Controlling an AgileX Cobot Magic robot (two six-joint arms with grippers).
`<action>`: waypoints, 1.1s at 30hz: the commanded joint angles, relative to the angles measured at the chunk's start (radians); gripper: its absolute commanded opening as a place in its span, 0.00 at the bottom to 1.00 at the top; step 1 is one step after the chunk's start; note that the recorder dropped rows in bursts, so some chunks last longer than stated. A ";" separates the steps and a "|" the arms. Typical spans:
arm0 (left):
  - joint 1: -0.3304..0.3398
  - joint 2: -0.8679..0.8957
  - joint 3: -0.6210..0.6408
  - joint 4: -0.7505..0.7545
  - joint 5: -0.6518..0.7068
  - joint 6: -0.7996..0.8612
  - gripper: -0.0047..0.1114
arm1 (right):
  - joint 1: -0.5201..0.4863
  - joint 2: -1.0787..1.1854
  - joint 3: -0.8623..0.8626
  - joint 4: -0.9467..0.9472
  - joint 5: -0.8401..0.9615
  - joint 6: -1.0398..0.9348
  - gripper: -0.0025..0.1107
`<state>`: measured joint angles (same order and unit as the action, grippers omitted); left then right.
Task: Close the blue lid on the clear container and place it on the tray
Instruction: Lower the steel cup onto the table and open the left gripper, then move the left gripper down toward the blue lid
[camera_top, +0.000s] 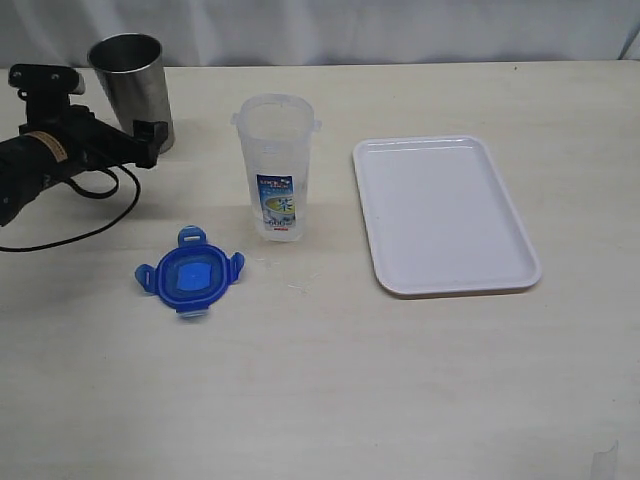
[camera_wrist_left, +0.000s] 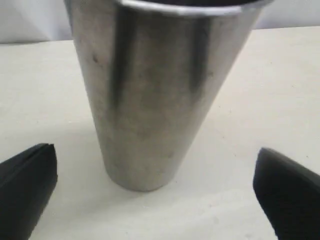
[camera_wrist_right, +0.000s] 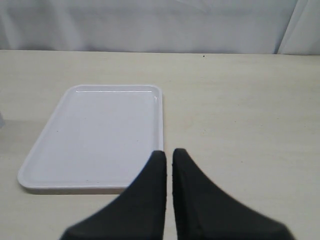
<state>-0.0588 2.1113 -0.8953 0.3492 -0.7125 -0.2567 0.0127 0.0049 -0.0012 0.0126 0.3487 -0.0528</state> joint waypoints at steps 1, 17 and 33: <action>0.005 -0.075 0.077 0.005 -0.003 -0.006 0.90 | 0.002 -0.005 0.001 0.003 -0.002 -0.007 0.06; 0.005 -0.389 0.238 0.005 0.240 0.041 0.90 | 0.002 -0.005 0.001 0.003 -0.002 -0.007 0.06; 0.005 -0.722 0.228 0.028 0.569 -0.159 0.90 | 0.002 -0.005 0.001 0.003 -0.002 -0.007 0.06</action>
<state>-0.0588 1.4322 -0.6652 0.3579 -0.2187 -0.3968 0.0127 0.0049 -0.0012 0.0126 0.3487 -0.0528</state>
